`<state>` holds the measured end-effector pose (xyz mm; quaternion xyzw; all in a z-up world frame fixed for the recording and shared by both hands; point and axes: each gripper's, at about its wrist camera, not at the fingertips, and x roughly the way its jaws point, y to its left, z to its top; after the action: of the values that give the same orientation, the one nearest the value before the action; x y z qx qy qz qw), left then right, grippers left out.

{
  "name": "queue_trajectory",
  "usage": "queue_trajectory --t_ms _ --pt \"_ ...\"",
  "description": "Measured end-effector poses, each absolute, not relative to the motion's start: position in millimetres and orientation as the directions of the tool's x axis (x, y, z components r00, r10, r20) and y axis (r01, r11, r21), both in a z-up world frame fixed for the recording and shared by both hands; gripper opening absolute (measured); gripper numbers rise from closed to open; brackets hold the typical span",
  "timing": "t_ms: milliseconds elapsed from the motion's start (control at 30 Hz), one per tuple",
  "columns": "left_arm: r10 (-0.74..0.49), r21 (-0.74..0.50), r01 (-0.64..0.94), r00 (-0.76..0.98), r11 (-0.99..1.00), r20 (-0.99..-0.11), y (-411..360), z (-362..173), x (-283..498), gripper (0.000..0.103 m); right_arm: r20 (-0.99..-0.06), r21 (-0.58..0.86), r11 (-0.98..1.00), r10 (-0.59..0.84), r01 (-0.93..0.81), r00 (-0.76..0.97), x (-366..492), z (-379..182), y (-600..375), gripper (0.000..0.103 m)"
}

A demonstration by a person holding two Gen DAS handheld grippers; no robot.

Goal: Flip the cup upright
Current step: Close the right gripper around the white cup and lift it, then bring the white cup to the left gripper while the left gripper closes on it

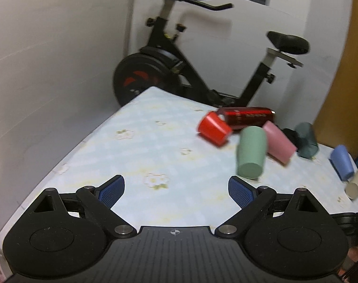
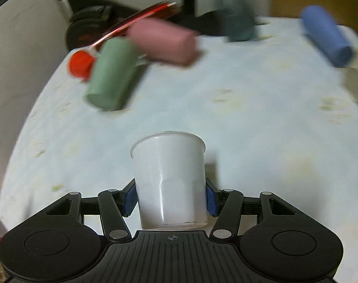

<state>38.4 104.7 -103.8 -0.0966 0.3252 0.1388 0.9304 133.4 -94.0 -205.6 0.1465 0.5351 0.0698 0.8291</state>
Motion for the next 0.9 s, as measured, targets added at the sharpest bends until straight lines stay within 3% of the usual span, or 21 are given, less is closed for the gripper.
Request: queue_trajectory --t_ms 233,567,833,900 --pt "0.197 -0.098 -0.329 0.751 0.939 -0.631 108.1 -106.9 39.4 0.096 -0.863 0.322 0.946 0.281 0.028 0.42 157.7 -210.2 -52.3 0.053" --pt "0.132 -0.109 -0.246 0.786 0.963 -0.604 102.6 -115.7 34.0 0.096 -0.824 0.354 0.935 0.326 -0.027 0.464 139.3 -204.9 -77.6 0.057" --pt "0.043 -0.169 -0.189 0.78 0.967 -0.624 83.1 -121.7 40.5 0.096 -0.701 0.33 0.931 0.353 -0.157 0.62 106.0 -182.6 -125.6 0.081" --pt "0.03 -0.158 -0.165 0.778 0.974 -0.628 73.5 -123.0 44.3 0.096 -0.672 0.303 0.94 0.326 -0.154 0.665 98.8 -179.7 -141.7 0.092"
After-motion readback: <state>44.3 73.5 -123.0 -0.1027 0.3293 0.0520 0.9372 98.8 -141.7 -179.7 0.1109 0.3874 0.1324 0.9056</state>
